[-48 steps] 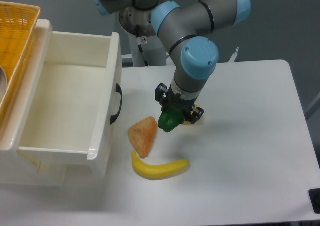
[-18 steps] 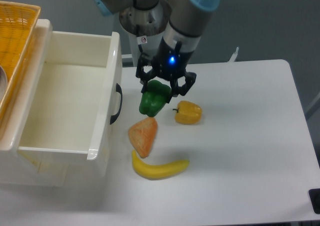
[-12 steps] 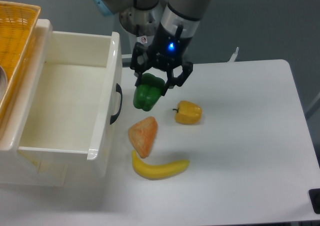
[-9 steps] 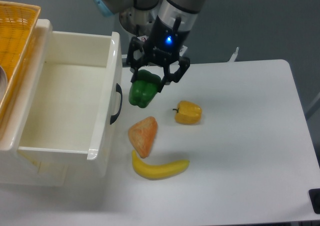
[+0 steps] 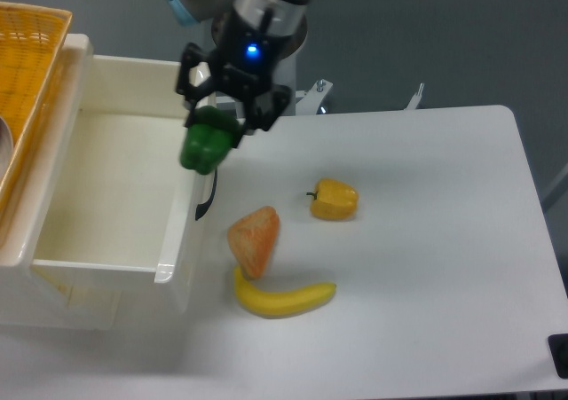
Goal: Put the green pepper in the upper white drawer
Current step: 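Carry the green pepper over the open white drawer, then open the gripper to drop the green pepper into the drawer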
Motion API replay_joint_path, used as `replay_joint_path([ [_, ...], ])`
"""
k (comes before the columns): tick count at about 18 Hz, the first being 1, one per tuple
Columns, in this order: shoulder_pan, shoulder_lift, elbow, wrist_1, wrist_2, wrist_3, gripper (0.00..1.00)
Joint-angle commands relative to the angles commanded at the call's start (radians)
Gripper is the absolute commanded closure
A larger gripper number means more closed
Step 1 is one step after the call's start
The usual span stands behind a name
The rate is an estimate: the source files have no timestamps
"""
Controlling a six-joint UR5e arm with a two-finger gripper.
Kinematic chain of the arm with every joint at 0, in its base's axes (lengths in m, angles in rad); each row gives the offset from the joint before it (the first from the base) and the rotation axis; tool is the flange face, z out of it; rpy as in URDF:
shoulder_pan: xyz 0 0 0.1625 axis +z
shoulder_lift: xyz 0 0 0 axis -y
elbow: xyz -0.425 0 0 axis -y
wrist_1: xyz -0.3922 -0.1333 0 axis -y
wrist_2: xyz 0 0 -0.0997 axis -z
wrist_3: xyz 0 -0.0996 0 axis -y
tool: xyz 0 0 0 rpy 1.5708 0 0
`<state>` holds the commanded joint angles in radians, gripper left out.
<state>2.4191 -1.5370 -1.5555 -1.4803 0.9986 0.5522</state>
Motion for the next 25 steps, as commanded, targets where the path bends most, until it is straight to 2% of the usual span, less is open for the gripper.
replay_joint_path([
  [7, -0.055, -0.017, -0.003, 0.003, 0.003, -0.005, 0.62],
  [13, -0.103, -0.054, -0.009, 0.008, 0.003, -0.005, 0.59],
  [19, -0.124, -0.055, -0.018, 0.008, 0.008, -0.005, 0.58],
  [25, -0.147, -0.083, -0.018, 0.009, 0.011, -0.005, 0.55],
])
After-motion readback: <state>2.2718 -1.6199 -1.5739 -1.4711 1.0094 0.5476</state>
